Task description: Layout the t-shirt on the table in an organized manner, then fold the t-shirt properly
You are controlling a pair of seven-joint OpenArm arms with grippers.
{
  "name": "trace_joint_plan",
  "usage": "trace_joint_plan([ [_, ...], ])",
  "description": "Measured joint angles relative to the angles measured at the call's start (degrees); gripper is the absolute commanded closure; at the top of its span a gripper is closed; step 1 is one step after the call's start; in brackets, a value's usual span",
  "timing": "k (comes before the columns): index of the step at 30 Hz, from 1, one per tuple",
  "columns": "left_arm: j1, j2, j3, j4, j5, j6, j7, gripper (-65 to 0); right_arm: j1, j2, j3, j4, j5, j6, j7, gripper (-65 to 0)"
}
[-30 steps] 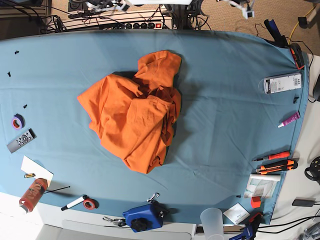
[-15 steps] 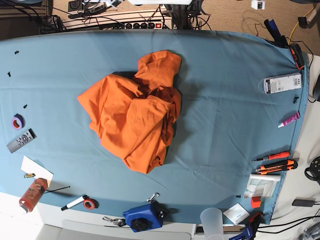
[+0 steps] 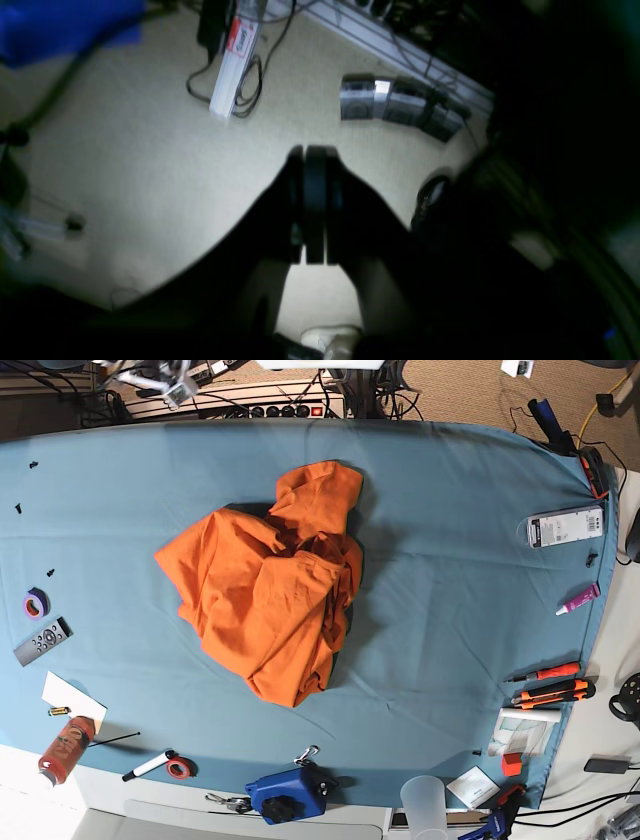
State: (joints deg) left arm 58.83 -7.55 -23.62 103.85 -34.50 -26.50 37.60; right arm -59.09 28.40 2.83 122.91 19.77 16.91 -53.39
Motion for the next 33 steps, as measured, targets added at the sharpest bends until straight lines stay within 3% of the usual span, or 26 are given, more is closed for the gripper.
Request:
trace_joint_plan([
  [6,4.1,-0.1,0.0,11.2,-0.5,0.1,5.5,0.0,0.1,-0.7,8.2,11.6,0.7,-0.1,1.3,0.0],
  [17,2.5,-0.1,-0.1,29.7,-0.2,0.0,5.5,0.0,11.4,-0.8,11.1,11.1,0.3,0.3,-0.2,0.0],
  [25,-5.6,-0.1,-0.1,30.2,-0.1,-0.1,-0.4,0.0,15.8,-0.8,11.1,11.1,-0.3,0.2,-0.1,0.0],
  [30,-11.2,-0.1,-0.1,30.1,3.7,0.0,-0.3,0.0,15.8,-0.8,11.1,11.1,-6.3,0.3,0.3,-0.4],
  [31,-12.1,-0.1,-0.1,30.1,3.5,0.0,-0.4,-3.5,15.8,-0.8,11.1,11.1,-7.0,0.3,0.3,-5.9],
  [33,-13.2,-0.1,-0.1,30.1,3.4,-0.2,-0.4,-18.3,15.8,-0.8,11.1,11.1,-8.0,0.3,0.3,-19.6],
])
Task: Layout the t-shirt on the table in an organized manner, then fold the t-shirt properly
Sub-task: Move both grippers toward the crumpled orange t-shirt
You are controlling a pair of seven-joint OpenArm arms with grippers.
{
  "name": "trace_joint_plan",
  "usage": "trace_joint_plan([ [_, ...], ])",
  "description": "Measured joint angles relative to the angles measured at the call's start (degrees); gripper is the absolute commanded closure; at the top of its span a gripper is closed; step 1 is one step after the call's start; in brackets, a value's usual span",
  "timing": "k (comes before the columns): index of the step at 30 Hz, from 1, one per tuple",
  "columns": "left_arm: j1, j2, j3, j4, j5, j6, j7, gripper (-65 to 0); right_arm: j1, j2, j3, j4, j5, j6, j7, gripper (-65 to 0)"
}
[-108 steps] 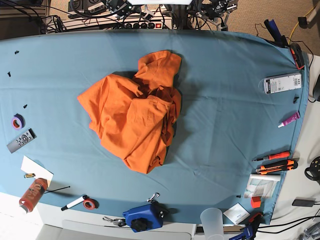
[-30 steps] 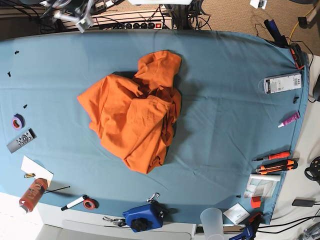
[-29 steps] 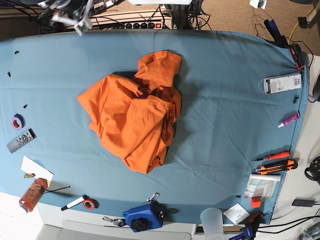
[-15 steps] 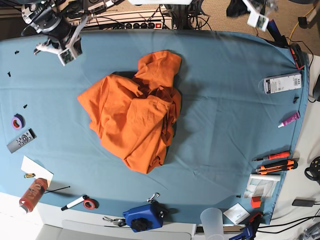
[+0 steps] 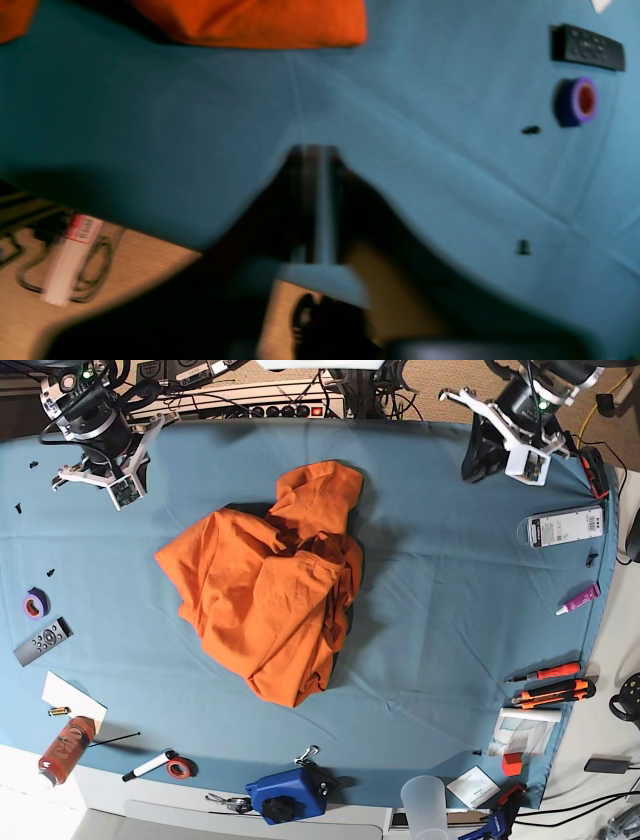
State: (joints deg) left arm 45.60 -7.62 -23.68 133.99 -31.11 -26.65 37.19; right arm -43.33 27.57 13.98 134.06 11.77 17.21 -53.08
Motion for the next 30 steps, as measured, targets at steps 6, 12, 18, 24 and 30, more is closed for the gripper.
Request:
trace_joint_plan([
  [6,-1.5,0.0,0.4,0.0,0.4,-8.0,-3.9,-37.8,0.1,0.0,0.0,0.0,0.1,-0.3,0.1,-26.5],
  [12,-5.0,0.0,11.9,-3.9,7.7,-8.0,-4.0,-37.8,4.3,0.0,0.0,0.0,0.1,-2.2,-1.0,-26.5],
  [18,-12.9,-0.2,25.2,-9.4,15.5,-2.0,-4.3,-37.8,9.7,-0.1,-0.1,-9.3,-0.2,-1.0,-0.7,-26.5],
  [24,-17.3,-0.2,35.4,-13.5,23.4,6.9,-4.3,-37.8,13.2,-0.2,-0.1,-13.7,0.1,0.0,-0.4,-26.5],
  [30,-21.7,-0.2,39.5,-22.2,25.5,10.6,-4.0,-37.8,13.5,-0.2,-0.1,-14.0,0.0,0.0,-0.2,-26.5],
])
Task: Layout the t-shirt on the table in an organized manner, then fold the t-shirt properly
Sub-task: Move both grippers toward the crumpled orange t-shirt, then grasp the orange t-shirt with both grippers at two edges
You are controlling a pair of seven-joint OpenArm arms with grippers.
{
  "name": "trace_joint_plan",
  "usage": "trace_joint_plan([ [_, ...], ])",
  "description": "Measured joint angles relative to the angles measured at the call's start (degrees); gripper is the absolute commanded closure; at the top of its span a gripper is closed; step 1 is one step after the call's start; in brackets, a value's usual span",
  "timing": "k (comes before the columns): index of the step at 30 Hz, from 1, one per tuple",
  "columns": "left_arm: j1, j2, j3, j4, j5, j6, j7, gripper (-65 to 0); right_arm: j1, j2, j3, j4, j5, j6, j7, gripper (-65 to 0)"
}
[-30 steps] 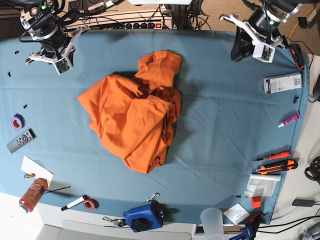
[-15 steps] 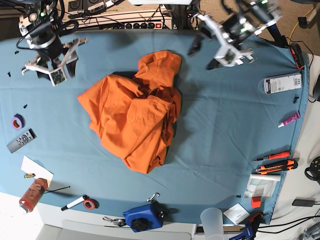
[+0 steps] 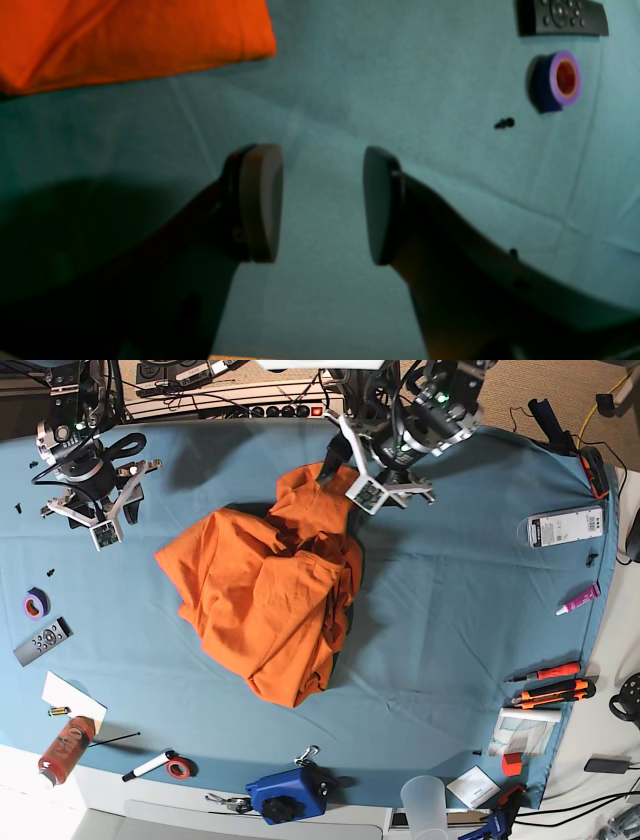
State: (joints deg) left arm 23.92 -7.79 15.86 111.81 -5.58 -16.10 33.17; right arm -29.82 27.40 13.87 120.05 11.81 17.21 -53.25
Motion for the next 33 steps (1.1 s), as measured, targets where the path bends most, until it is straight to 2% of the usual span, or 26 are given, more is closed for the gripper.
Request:
trace_joint_plan([
  [5,-3.3,1.0,0.3,-5.0,0.1,0.5,0.0,-37.7,0.0,0.0,0.0,0.0,-1.3,0.0,0.0,-26.5],
  [7,-3.8,2.1,0.3,-6.0,0.0,1.5,0.4,-34.5,0.0,0.0,0.0,0.0,-1.3,0.0,0.0,-26.5],
  [9,-4.0,2.9,0.3,-6.0,-0.2,1.7,0.4,-24.5,0.0,0.0,0.0,0.0,-1.3,0.0,0.0,-26.5],
  [12,-4.1,3.1,0.3,-6.0,-0.6,1.7,0.8,0.0,0.0,-0.1,0.0,0.0,-1.3,0.0,0.9,-26.4],
  [14,-4.1,3.0,0.3,-5.6,-0.6,4.8,3.2,0.0,0.0,-0.1,0.0,0.0,-1.3,0.0,1.4,-26.4],
  [17,-3.9,3.0,-0.7,-2.1,3.0,9.4,9.0,0.0,0.0,-0.1,0.0,0.0,-1.3,0.2,2.6,-26.4],
  [19,-3.9,3.0,-3.2,1.4,6.2,11.6,12.6,0.0,0.2,0.0,0.0,0.0,0.7,3.0,2.9,-26.4],
  [22,-3.8,2.8,-8.6,6.4,7.0,11.8,13.6,0.0,1.7,-0.1,0.0,-0.1,9.2,12.9,3.1,-26.4],
  [23,-3.6,2.5,-10.1,7.6,6.0,10.7,13.5,0.0,2.7,-0.2,0.0,0.0,12.9,16.3,3.1,-26.4],
  [25,-3.0,1.0,-12.2,8.2,1.8,8.2,13.1,0.0,5.2,-0.1,-0.5,0.0,18.3,20.2,3.3,-26.4],
  [29,-0.5,-0.1,-12.7,8.1,-1.7,5.6,13.2,0.0,11.5,0.0,-5.7,0.0,19.6,22.8,3.3,-26.4],
  [33,0.2,0.1,-12.6,8.1,-1.8,6.1,11.5,0.0,17.2,0.1,-17.2,0.0,18.9,22.8,3.3,-26.4],
])
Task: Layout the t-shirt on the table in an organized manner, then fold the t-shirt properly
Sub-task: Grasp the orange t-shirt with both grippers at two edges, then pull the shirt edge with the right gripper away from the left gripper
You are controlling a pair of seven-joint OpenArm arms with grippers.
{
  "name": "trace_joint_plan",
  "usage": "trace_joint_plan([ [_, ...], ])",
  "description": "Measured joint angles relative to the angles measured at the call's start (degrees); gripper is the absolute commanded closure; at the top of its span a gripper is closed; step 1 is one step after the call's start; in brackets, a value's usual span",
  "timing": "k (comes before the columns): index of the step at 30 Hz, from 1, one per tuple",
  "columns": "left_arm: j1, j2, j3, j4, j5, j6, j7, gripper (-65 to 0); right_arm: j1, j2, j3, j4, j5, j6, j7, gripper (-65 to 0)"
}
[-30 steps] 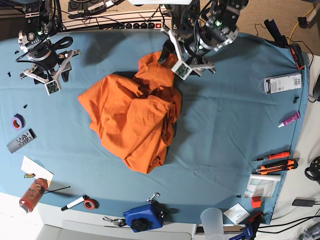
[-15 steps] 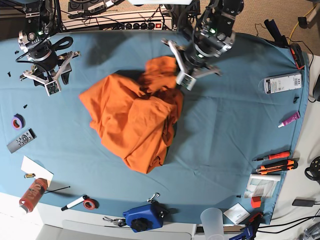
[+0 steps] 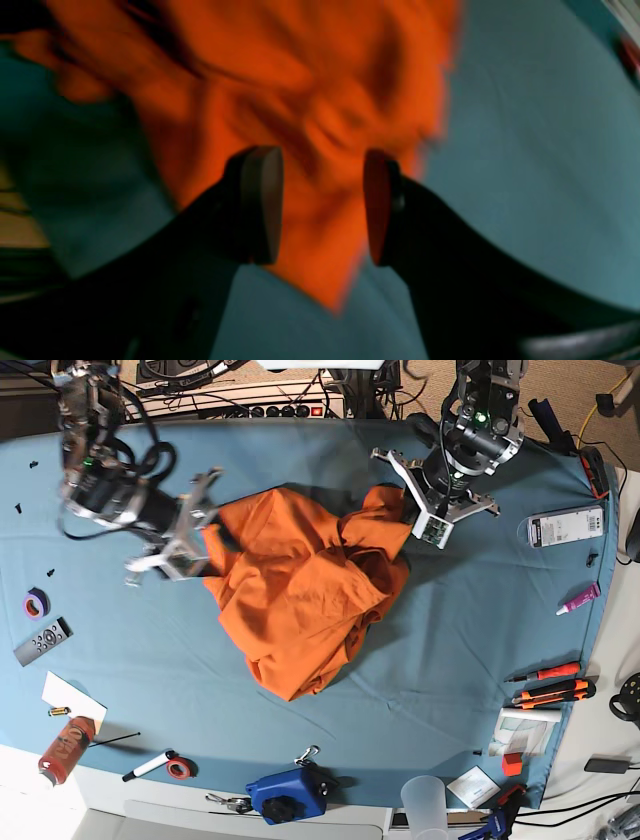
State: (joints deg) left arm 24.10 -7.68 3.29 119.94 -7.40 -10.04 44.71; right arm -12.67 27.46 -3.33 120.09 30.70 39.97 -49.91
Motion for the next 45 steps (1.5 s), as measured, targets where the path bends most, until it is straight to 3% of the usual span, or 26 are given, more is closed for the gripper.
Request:
trace_joint_plan([
  [5,0.0,-0.1,0.0,0.0,0.0,0.0,0.0,0.0,5.4,0.0,-16.0,0.0,-9.4,0.3,0.6,-26.4],
  [8,0.0,-0.1,0.0,0.0,0.0,0.0,0.0,0.0,8.0,-1.0,-22.1,0.0,-14.6,0.3,1.9,-26.4],
  [9,0.0,-0.1,0.0,0.0,0.0,-0.1,0.1,0.0,8.5,-2.0,-23.5,-0.2,-16.1,-1.0,2.2,-26.4],
  [11,0.0,-0.1,0.0,0.0,0.0,0.0,0.0,0.0,9.7,-4.3,-25.3,-2.3,-17.2,-2.6,4.3,-26.4],
  [19,0.0,0.0,0.0,0.0,0.0,-0.1,-1.3,0.0,17.1,-14.5,-27.6,-19.2,-18.5,-2.9,4.2,-26.4],
  [23,0.0,0.0,0.0,0.0,0.7,1.2,-1.3,0.0,20.0,-17.4,-27.6,-25.0,-18.6,-2.9,4.3,-25.8],
  [26,0.0,0.0,0.0,0.0,1.9,2.8,-1.3,0.0,20.5,-18.0,-27.6,-26.4,-18.6,-3.4,4.3,-12.9],
  [28,0.0,0.0,0.0,0.0,1.9,2.8,-1.5,0.0,20.8,-18.1,-27.6,-26.4,-18.5,-6.7,4.2,-1.4],
  [31,0.0,0.0,0.0,0.0,1.9,2.7,-1.5,0.0,21.4,-18.3,-25.7,-26.3,-18.7,-13.1,4.1,0.0],
  [36,0.0,0.0,0.0,0.0,1.9,2.8,-1.5,0.0,24.9,-18.3,-17.5,-26.3,-19.5,-13.1,3.8,0.0],
  [45,0.0,0.0,0.0,0.0,1.9,2.7,-1.5,0.0,36.3,-17.3,5.0,-29.0,-19.5,-13.2,5.9,0.0],
])
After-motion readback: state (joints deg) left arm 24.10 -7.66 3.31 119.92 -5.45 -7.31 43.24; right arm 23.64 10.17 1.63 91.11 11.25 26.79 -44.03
